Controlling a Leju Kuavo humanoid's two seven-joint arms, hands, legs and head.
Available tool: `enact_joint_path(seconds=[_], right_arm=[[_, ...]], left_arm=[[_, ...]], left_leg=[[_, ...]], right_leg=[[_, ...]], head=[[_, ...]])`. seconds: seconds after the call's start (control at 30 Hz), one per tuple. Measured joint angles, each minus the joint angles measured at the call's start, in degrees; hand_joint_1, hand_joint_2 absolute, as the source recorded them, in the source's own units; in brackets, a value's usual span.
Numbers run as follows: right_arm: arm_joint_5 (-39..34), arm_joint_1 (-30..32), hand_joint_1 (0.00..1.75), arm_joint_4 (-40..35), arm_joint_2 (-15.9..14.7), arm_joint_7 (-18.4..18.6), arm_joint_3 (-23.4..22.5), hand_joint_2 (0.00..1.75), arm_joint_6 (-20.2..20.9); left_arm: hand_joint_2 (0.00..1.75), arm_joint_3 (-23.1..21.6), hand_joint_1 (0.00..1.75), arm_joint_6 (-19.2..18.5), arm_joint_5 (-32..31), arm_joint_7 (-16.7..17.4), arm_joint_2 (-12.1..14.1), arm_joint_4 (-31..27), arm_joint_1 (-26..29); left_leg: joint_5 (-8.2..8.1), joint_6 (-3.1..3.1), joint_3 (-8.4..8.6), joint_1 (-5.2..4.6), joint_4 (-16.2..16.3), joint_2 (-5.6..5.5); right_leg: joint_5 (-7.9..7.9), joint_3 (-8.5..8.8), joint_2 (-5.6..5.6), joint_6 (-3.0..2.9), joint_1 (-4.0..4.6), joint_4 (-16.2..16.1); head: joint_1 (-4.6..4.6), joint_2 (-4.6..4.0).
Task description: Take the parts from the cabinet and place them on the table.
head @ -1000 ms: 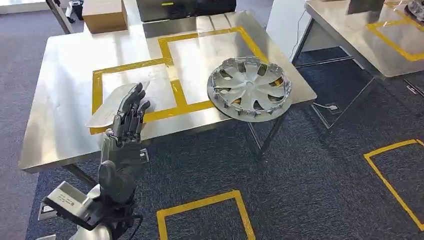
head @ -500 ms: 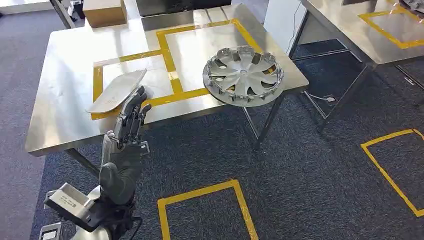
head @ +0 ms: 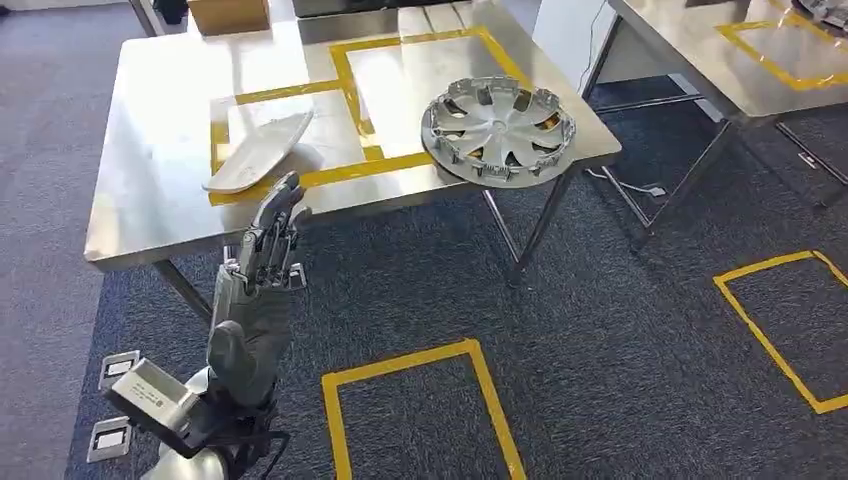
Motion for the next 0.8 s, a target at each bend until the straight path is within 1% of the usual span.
enact_joint_path(seconds=[0.03, 0.07, 0.1, 0.13, 0.17, 0.2, 0.23, 0.27, 0.3, 0.33, 0.37, 0.4, 0.43, 0.47, 0.5, 0.53, 0.57, 0.6, 0.63, 0.67, 0.7, 0.73, 0.77, 0.8], right_arm=[[0.0, -0.08, 0.0, 0.0, -0.07, 0.0, -0.02, 0.0, 0.0], [0.0, -0.1, 0.0, 0.0, -0.07, -0.02, -0.02, 0.0, 0.0], [0.0, -0.08, 0.0, 0.0, -0.07, -0.02, 0.0, 0.0, 0.0], [0.0, 0.01, 0.0, 0.0, -0.07, -0.04, 0.0, 0.0, 0.02], [0.0, 0.12, 0.0, -0.02, 0.09, -0.02, 0.0, 0.0, 0.09], [0.0, 0.11, 0.0, 0.0, 0.07, -0.02, 0.0, 0.0, 0.17], [0.0, 0.08, 0.0, 0.02, 0.0, -0.02, 0.0, 0.0, 0.15], [0.0, 0.06, 0.0, 0.02, 0.04, -0.02, 0.0, 0.0, 0.17], [0.0, 0.05, 0.0, 0.02, 0.13, -0.06, 0.0, 0.0, 0.2], [0.0, 0.06, 0.0, 0.02, 0.18, -0.09, 0.0, 0.0, 0.2], [0.0, 0.07, 0.0, 0.02, 0.2, -0.13, 0.0, 0.0, 0.24], [0.0, 0.06, 0.0, 0.02, 0.2, -0.2, 0.0, 0.0, 0.26], [0.0, 0.06, 0.0, 0.02, 0.2, -0.24, 0.0, 0.0, 0.28], [0.0, 0.04, 0.0, 0.02, 0.22, -0.24, 0.0, 0.0, 0.35], [0.0, 0.0, 0.0, 0.02, 0.2, -0.24, 0.0, 0.0, 0.37], [0.0, 0.0, 0.0, 0.02, 0.22, -0.24, 0.0, 0.0, 0.37], [0.02, 0.05, 0.0, 0.02, 0.22, -0.24, 0.0, 0.0, 0.37], [0.02, 0.05, 0.0, 0.02, 0.22, -0.24, 0.0, 0.0, 0.39], [0.02, 0.08, 0.0, 0.02, 0.22, -0.24, 0.0, 0.0, 0.42], [0.02, 0.24, 0.0, 0.04, 0.17, -0.24, 0.0, 0.0, 0.44], [0.02, 0.22, 0.0, 0.04, 0.18, -0.24, 0.0, 0.0, 0.44], [0.0, 0.27, 0.0, 0.04, 0.18, -0.26, 0.02, 0.0, 0.55], [0.02, 0.26, 0.0, 0.04, 0.18, -0.26, 0.02, 0.0, 0.55], [0.02, 0.21, 0.0, 0.04, 0.18, -0.31, 0.02, 0.0, 0.55]], left_arm=[[0.0, 0.0, 0.0, -0.02, 0.02, 0.0, 0.0, 0.0, -0.18], [0.0, -0.02, 0.0, -0.02, 0.0, -0.02, 0.0, 0.02, -0.26], [0.0, -0.07, 0.0, -0.04, 0.04, 0.0, -0.02, 0.04, -0.31], [0.0, -0.07, 0.0, -0.11, 0.04, 0.0, -0.02, 0.07, -0.27], [0.0, -0.09, 0.0, -0.13, 0.09, 0.0, 0.02, 0.13, -0.28], [0.0, -0.09, 0.0, -0.15, 0.11, 0.0, 0.04, 0.15, -0.28], [0.0, -0.11, 0.0, -0.31, 0.2, 0.02, 0.07, 0.24, -0.28], [0.0, -0.13, 0.0, -0.35, 0.2, 0.02, 0.09, 0.33, -0.28], [0.0, -0.17, 0.0, -0.39, 0.22, 0.02, 0.09, 0.42, -0.28], [0.0, -0.22, 0.0, -0.39, 0.28, 0.02, 0.09, 0.46, -0.27], [0.0, -0.26, 0.0, -0.44, 0.37, 0.02, 0.09, 0.57, -0.28], [0.0, -0.31, 0.0, -0.46, 0.39, 0.02, 0.09, 0.63, -0.29], [0.0, -0.35, 0.0, -0.46, 0.42, 0.02, 0.09, 0.66, -0.29], [0.0, -0.37, 0.0, -0.5, 0.48, 0.02, 0.09, 0.66, -0.3], [0.0, -0.39, 0.0, -0.55, 0.52, 0.02, 0.09, 0.66, -0.38], [0.0, -0.46, 0.0, -0.57, 0.59, 0.15, 0.02, 0.61, -0.42], [0.0, -0.48, 0.0, -0.57, 0.63, 0.2, 0.02, 0.63, -0.47], [0.0, -0.5, 0.0, -0.57, 0.68, 0.2, 0.02, 0.63, -0.55], [0.0, -0.52, 0.0, -0.63, 0.83, 0.24, 0.02, 0.66, -0.54], [0.0, -0.57, 0.0, -0.74, 0.92, 0.28, 0.02, 0.72, -0.54], [0.0, -0.61, 0.0, -0.98, 1.16, 0.33, 0.0, 0.83, -0.6], [0.0, -0.63, 0.0, -1.11, 1.36, 0.35, -0.02, 0.92, -0.58], [0.0, -0.68, 0.0, -1.2, 1.4, 0.35, -0.04, 0.94, -0.57], [0.0, -0.74, 0.0, -1.31, 1.44, 0.35, -0.09, 0.96, -0.56]], left_leg=[[0.54, -0.33, -0.25, -0.21, 0.03, 0.06], [1.24, -0.76, -0.42, 0.08, -0.17, 0.23], [1.9, -1.1, -0.69, 0.47, -0.57, 0.3], [2.59, -1.45, -0.81, 0.54, -0.93, 0.28], [2.08, -1.78, -1.25, 0.44, -0.8, 0.05], [-0.04, -2.14, -1.54, 0.48, -0.34, -0.11], [-3.57, -2.3, -1.99, 0.58, 2.2, -0.13], [-7.14, -2.56, -2.7, 0.69, 6.35, -0.13], [-9.76, -2.78, -3.53, 0.73, 11.16, -0.13], [-10.59, -2.98, -3.88, 0.74, 14.89, -0.13], [-9.61, -3.1, -3.45, 0.77, 16.38, -0.13], [-7.42, -3.22, -2.16, 0.81, 15.94, -0.12], [-4.97, -3.38, 0.07, 0.9, 13.62, -0.12], [-3.56, -3.58, 3.51, 1.02, 9.14, -0.12], [-5.71, -3.89, 6.29, 1.08, 4.48, -0.14], [-7.5, -3.67, 8.64, 0.68, 0.34, -0.27], [-8.02, -2.59, 8.76, 0.56, 0.12, -0.39], [-7.67, -2.39, 8.35, 0.48, 0.12, -0.38], [-7.29, -1.81, 8.14, 0.34, 0.3, -0.37], [-6.47, -1.21, 7.22, 0.69, 0.0, -0.15], [-5.88, -0.62, 6.77, 0.78, 0.03, 0.15], [-5.23, -0.21, 5.91, 0.73, 0.02, 0.16], [-4.51, -0.02, 5.0, 0.63, 0.04, 0.15], [-3.67, 0.06, 3.94, 0.5, 0.05, 0.16]], right_leg=[[-0.72, 1.82, 0.07, -0.09, 0.14, -3.39], [-0.77, 1.81, 0.15, 0.16, 0.43, -3.98], [-0.02, 1.43, 0.27, -0.03, 0.74, -3.85], [0.79, 1.06, 0.26, -0.41, 0.91, -4.13], [1.6, 1.01, 0.06, -0.78, 0.33, -5.49], [2.28, 0.42, -0.09, -0.83, 0.24, -5.44], [2.85, -0.33, -0.15, -1.2, 0.21, -5.33], [3.34, -1.18, -0.16, -1.19, 0.2, -5.01], [3.78, -2.12, -0.23, -1.18, 0.2, -4.6], [4.21, -3.16, -0.37, -1.14, 0.18, -4.11], [4.64, -4.22, -0.49, -1.02, 0.12, -3.62], [5.04, -5.34, -0.63, -0.87, 0.0, -3.04], [5.39, -6.57, -0.67, -0.61, -0.17, -2.35], [5.75, -7.75, -0.69, -0.24, -0.41, -1.58], [6.04, -8.56, -0.69, 0.15, -0.43, -0.86], [6.38, -9.2, -0.62, 0.46, -0.23, -0.23], [6.93, -9.27, -0.69, 0.74, -0.27, -0.48], [7.59, -9.3, -0.67, 0.91, -0.28, -0.58], [8.19, -9.33, -0.66, 1.27, -0.33, -0.86], [8.41, -9.56, -0.48, 1.63, -0.3, -0.8], [6.2, -9.87, -0.28, 1.98, -0.4, -0.13], [2.48, -10.31, -0.2, 2.23, -0.43, 2.16], [-1.24, -11.0, -0.2, 2.39, -0.44, 5.74], [-4.57, -11.7, -0.19, 2.48, -0.44, 10.01]], head=[[-0.13, 0.0], [0.0, 0.0], [-0.02, 0.0], [0.02, 0.0], [0.0, 0.0], [-0.15, 0.0], [-0.18, 0.0], [-0.42, 0.0], [-0.57, 0.0], [-0.57, 0.0], [-0.68, 0.0], [-0.68, 0.0], [-0.66, 0.0], [-0.68, 0.0], [-0.72, 0.0], [-0.87, 0.0], [-0.7, 0.0], [-0.81, 0.0], [-0.72, 0.0], [-0.77, 0.0], [-0.77, 0.0], [-0.26, 0.0], [-0.2, 0.0], [-0.02, 0.0]])
